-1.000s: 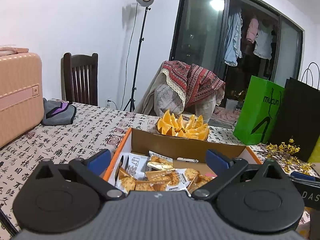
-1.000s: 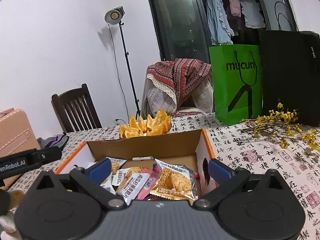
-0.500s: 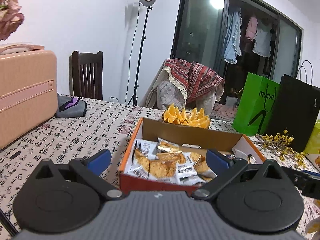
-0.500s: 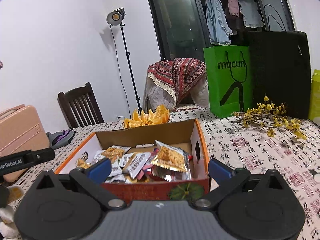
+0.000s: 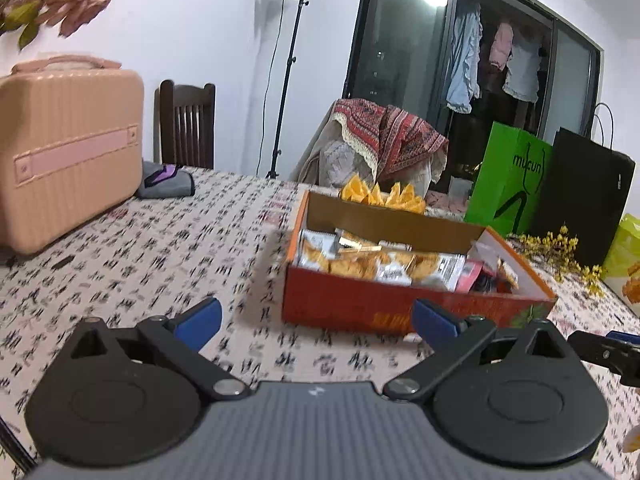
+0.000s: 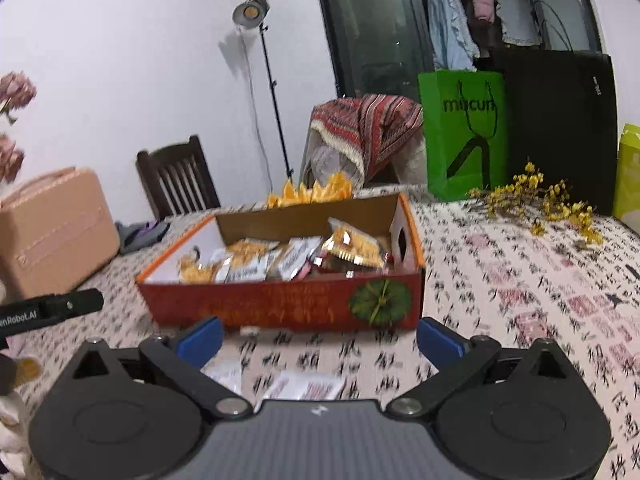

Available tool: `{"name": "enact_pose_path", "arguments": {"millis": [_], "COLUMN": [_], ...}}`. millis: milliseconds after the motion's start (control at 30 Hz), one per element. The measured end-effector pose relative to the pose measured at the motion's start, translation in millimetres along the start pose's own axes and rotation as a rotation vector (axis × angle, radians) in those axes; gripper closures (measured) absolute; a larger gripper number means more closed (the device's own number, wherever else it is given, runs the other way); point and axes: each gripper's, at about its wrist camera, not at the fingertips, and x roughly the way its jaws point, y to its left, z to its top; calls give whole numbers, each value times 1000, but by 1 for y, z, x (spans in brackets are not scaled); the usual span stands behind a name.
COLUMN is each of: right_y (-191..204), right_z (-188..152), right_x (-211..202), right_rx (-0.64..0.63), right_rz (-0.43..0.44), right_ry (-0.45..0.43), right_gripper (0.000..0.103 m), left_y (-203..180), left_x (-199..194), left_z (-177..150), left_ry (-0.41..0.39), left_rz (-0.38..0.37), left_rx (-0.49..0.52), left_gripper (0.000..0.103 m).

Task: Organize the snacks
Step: 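Move both grippers back to the table and grasp a white packet with the right, then hold the white packet in the right gripper while the left grasps a crisp packet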

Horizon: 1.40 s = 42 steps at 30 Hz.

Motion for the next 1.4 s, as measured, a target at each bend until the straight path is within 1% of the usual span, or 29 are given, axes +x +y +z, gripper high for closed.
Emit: {"name": "enact_pose_path", "arguments": {"millis": [100,233,300,433,533,633,733,800,833,867,900,967,1033,1133,1400], "right_y": [4,11,14,23,31,36,43,45,46,46,46,46,45,43,22], "right_z": [-12,-27,-31,-33,-33,-34,-39,-41,-42,-42,-42,-41,-41,-40,-35], "right_x": [1,13,22,40,55,67,73,72,71,70,70,68,67,63,39], "right_rx": [-14,-51,-57,-79,-95,-97,-125,-128,-126,-124,-126,-125,-125,-115,-63], "right_rz": [-8,-52,-65,-85,-122,-127,-128,-122,-113,-106,-105,-100,-96,-90,-85], "right_ry": [38,109,140,182,216,238,259,244,242,239,235,231,226,206,137], "right_gripper": [0,0,0,3,12,14,24,26,31,39,43,49,51,62,64], "left_y": [7,15,18,24,28,32,34,34,34,34,33,31,29,25,5], "left_x": [-3,-4,-4,-6,-6,-5,-4,-4,-3,-2,-2,-1,-1,0,5], "left_z": [-11,-22,-26,-30,-32,-34,-35,-35,-35,-35,-35,-36,-36,-36,-35], "left_ry": [20,49,60,69,76,83,90,93,94,96,97,100,103,109,134], "left_rz": [4,11,17,20,25,28,29,28,27,26,25,22,19,17,1], "left_rx": [1,0,1,-8,-15,-22,-24,-25,-25,-24,-23,-22,-19,-13,7], "left_gripper": [0,0,0,0,0,0,0,0,0,0,0,0,0,0,0]}}
